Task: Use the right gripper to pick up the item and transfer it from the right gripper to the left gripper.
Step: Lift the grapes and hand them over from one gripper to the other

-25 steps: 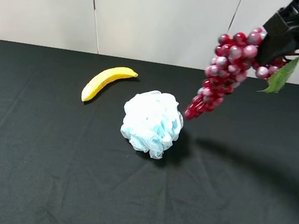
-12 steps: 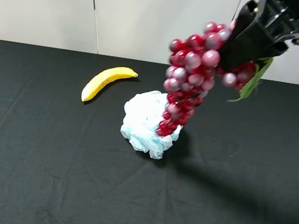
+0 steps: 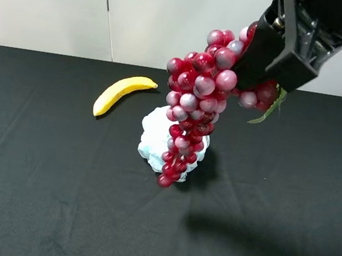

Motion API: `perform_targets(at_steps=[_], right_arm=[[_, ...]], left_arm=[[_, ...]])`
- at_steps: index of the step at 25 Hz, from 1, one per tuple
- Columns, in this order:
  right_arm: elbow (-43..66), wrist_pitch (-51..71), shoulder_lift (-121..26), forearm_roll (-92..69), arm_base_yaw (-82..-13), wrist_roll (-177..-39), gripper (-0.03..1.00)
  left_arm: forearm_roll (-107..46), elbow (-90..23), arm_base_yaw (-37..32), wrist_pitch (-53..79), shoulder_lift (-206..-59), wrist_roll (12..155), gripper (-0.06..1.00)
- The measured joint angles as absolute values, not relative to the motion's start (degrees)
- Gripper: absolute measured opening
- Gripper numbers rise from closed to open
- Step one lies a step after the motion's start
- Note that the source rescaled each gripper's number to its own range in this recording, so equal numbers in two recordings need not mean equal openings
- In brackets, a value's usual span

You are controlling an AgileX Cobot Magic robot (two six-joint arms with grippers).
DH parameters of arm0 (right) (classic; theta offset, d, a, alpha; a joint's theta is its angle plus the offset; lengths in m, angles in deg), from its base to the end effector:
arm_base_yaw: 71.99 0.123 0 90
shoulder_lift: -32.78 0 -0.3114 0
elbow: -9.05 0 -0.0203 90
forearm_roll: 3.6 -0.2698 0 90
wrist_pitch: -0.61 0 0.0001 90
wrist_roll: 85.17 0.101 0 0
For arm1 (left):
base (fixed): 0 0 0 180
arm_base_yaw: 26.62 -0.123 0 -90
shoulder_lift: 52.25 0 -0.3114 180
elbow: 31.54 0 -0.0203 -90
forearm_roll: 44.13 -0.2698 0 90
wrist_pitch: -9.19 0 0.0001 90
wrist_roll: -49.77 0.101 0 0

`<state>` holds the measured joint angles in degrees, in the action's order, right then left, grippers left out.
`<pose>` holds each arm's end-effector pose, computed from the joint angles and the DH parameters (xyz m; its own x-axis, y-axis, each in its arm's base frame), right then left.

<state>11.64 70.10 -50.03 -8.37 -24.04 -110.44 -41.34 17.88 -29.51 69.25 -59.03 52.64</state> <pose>0.1778 0.2089 0.4108 -0.2228 -0.8428 -0.4900 -0.9339 0.3287 -0.1407 -0.0056 -0.0046 0.2820 -0.4416 0.0035 -0.8972 -0.0012 1.0000 0.0045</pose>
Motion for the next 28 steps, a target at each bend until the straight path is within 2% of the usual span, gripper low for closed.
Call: perform_targets(at_steps=[6,13,19,28], right_arm=[[11.64,70.1,-50.03,-8.37,-24.04,-116.04,0.02],[11.64,68.79,-50.03,-8.37,-24.04,-122.27,0.02],[11.64,68.13,-50.03,-9.11,-24.04,-123.63,0.02],[11.64,67.62,-50.03,-10.09,-24.04,-124.7,0.01]], left_arm=[[-40.09,14.4,-29.51,70.68,-62.87,58.01,0.99],[-27.81,11.3,-27.28,70.39,-73.52,68.32,0.99],[-20.7,11.3,-18.26,63.89,-81.78,76.84,0.99],[-19.98,11.3,-3.13,48.58,-96.55,88.81,0.99]])
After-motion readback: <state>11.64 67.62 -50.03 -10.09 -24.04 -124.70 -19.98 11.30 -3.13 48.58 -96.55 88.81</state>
